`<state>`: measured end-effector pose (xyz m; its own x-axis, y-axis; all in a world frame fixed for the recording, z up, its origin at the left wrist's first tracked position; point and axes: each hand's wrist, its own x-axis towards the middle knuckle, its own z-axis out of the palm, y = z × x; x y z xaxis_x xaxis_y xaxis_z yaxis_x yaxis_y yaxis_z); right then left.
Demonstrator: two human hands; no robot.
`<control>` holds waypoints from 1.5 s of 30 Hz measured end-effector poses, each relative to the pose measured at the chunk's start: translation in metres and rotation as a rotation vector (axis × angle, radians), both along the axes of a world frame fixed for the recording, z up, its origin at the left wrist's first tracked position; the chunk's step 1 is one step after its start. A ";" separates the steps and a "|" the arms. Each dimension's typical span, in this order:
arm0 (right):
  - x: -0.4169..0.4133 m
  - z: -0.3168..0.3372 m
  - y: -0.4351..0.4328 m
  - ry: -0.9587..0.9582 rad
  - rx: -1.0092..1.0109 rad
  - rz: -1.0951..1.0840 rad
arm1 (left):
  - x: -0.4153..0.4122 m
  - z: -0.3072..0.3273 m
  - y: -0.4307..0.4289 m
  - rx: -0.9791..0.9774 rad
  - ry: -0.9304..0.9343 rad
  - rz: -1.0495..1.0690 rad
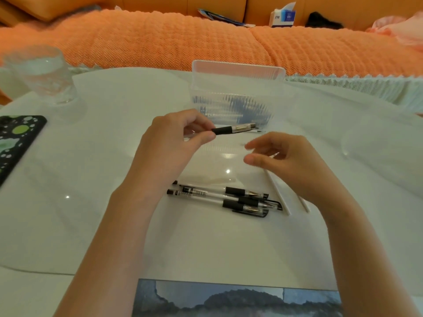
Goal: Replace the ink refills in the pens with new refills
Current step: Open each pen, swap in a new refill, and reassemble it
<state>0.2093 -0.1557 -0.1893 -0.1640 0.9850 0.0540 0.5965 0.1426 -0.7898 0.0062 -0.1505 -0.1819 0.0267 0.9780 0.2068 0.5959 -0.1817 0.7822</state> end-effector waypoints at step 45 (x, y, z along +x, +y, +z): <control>-0.004 0.006 -0.004 0.167 0.067 0.027 | 0.030 0.026 -0.014 -0.104 0.331 -0.260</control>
